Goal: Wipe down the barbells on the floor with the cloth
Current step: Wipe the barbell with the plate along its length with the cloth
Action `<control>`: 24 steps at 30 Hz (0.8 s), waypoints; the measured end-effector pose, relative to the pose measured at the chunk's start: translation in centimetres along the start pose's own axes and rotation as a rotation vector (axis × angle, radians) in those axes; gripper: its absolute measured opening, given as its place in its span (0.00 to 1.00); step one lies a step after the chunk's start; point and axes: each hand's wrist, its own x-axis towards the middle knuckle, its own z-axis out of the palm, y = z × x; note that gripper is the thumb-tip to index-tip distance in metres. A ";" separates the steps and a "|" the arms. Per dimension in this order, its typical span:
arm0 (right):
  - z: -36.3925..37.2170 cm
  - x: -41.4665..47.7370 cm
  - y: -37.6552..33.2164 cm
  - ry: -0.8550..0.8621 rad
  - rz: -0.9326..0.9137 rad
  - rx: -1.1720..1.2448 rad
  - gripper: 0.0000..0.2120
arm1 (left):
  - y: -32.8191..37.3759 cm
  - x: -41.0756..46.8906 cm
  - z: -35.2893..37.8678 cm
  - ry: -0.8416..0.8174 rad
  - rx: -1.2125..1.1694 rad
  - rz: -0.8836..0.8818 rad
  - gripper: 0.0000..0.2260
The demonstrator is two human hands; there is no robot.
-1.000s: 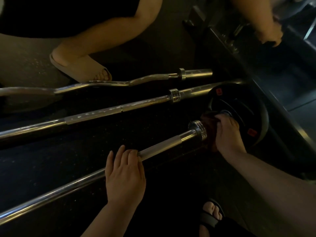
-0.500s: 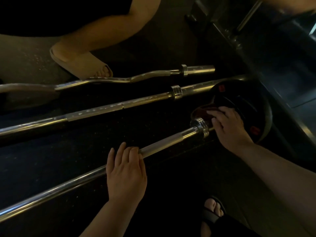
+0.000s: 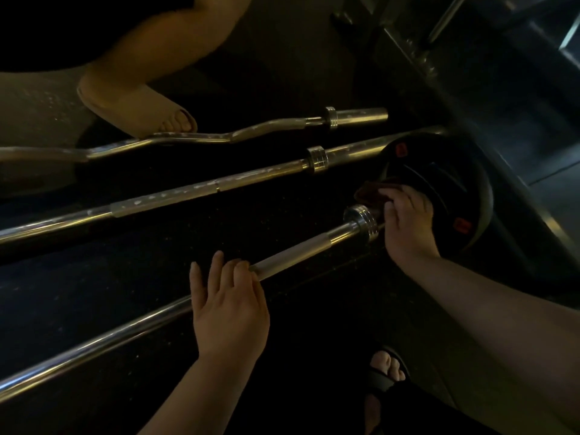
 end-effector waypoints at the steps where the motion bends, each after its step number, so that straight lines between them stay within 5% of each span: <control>1: 0.3 -0.7 -0.2 -0.007 -0.042 -0.002 0.17 | 0.3 0.1 -0.2 -0.002 0.009 0.012 0.26; 6: -0.5 -0.5 0.8 -0.033 -0.108 -0.104 0.18 | 1.3 0.9 0.0 -0.056 -0.029 0.094 0.31; 9: -0.1 -1.0 0.4 0.003 -0.019 -0.018 0.18 | 1.1 1.0 0.1 -0.068 -0.029 0.092 0.30; 24: -0.1 -2.3 1.5 -0.032 -0.142 -0.096 0.17 | 1.4 0.7 -0.4 -0.100 -0.015 0.044 0.24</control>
